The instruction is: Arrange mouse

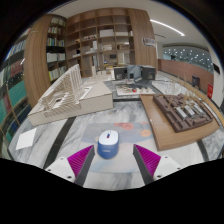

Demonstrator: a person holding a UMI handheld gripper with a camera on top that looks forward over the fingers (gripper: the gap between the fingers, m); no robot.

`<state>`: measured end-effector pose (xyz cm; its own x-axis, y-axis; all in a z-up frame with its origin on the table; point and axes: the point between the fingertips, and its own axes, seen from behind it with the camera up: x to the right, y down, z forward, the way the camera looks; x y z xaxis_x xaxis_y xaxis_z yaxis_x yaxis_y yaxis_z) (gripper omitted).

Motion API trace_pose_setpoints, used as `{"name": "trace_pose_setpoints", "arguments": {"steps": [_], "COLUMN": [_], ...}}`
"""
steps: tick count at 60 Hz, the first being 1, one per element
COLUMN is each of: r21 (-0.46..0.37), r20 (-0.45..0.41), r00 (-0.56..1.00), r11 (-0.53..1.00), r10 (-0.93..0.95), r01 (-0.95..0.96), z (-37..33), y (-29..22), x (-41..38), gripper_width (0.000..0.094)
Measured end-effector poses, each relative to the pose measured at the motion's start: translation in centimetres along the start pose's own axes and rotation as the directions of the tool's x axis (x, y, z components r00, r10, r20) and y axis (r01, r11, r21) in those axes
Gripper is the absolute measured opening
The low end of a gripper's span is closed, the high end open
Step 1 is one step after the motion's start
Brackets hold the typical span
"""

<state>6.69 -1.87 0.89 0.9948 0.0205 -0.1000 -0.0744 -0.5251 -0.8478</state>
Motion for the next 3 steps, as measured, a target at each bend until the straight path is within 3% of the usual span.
{"name": "trace_pose_setpoints", "arguments": {"steps": [3], "r21": [0.011], "r20": [0.006], "r00": [1.000], "r11": [1.000], "r10": [0.009], "r01": [-0.009], "z": [-3.7], "y": [0.9], "x": [1.2], "gripper_width": [0.0828]}}
